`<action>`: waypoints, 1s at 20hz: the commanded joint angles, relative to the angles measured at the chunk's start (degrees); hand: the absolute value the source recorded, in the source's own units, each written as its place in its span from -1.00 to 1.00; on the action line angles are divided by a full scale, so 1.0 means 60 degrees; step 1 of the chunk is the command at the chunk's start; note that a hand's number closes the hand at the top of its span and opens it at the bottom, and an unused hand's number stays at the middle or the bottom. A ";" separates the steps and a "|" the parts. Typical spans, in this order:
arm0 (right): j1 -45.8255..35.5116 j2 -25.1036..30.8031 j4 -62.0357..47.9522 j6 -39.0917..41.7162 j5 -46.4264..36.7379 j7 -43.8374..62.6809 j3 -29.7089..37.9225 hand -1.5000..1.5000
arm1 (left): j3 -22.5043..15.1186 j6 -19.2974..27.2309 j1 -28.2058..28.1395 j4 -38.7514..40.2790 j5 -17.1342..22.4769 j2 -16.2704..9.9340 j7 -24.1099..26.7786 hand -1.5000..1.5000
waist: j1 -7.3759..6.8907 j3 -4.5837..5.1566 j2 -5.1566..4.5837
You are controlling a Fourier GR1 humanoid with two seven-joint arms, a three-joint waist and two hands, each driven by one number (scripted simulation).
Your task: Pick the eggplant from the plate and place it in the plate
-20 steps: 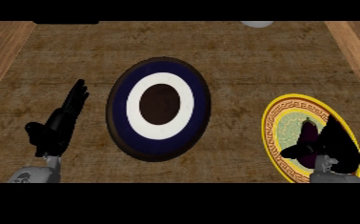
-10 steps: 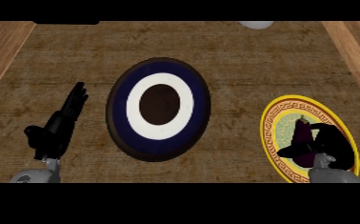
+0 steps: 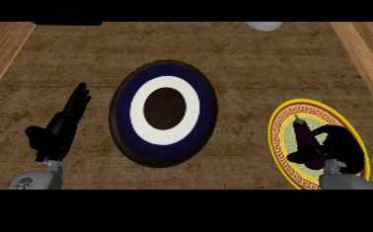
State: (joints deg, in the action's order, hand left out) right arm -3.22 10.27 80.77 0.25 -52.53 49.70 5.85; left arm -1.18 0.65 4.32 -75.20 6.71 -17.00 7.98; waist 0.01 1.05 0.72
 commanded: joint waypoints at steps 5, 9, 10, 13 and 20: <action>0.0837 -0.0152 0.1014 -0.0641 0.0655 -0.5494 -0.2431 1.00 | 0.0027 -0.0020 -0.0083 -0.0021 -0.0069 -0.0053 0.0086 0.00 | -0.0066 -0.0222 -0.0044; 0.2370 0.0544 0.1469 -0.2377 0.0751 -0.8178 -0.2299 1.00 | 0.0210 -0.0027 -0.0166 -0.0105 0.0085 -0.0094 -0.0065 0.00 | 0.0201 -0.0207 -0.0055; 0.2508 0.0354 0.1485 -0.2718 0.0910 -0.8596 -0.2361 1.00 | 0.0231 -0.0120 -0.0367 0.0216 0.0029 -0.0068 0.0398 0.00 | 0.0167 -0.0193 -0.0085; 0.3310 0.0685 0.2431 -0.2690 0.1200 -0.9325 -0.2378 1.00 | 0.0203 -0.0155 -0.0150 -0.0096 -0.0027 -0.0110 0.0005 0.00 | 0.0121 -0.0179 -0.0088; 0.4611 0.0862 0.4885 -0.3058 0.2150 -1.0094 -0.1817 1.00 | 0.0199 -0.0411 -0.0925 -0.0949 -0.0036 -0.0190 -0.0172 0.00 | 0.0049 -0.0177 -0.0082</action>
State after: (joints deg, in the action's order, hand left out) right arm 21.35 15.33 104.01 -16.56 -42.69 -7.63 -6.39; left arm -0.24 -0.15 1.68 -77.87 5.99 -17.12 7.39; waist 0.59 0.04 0.23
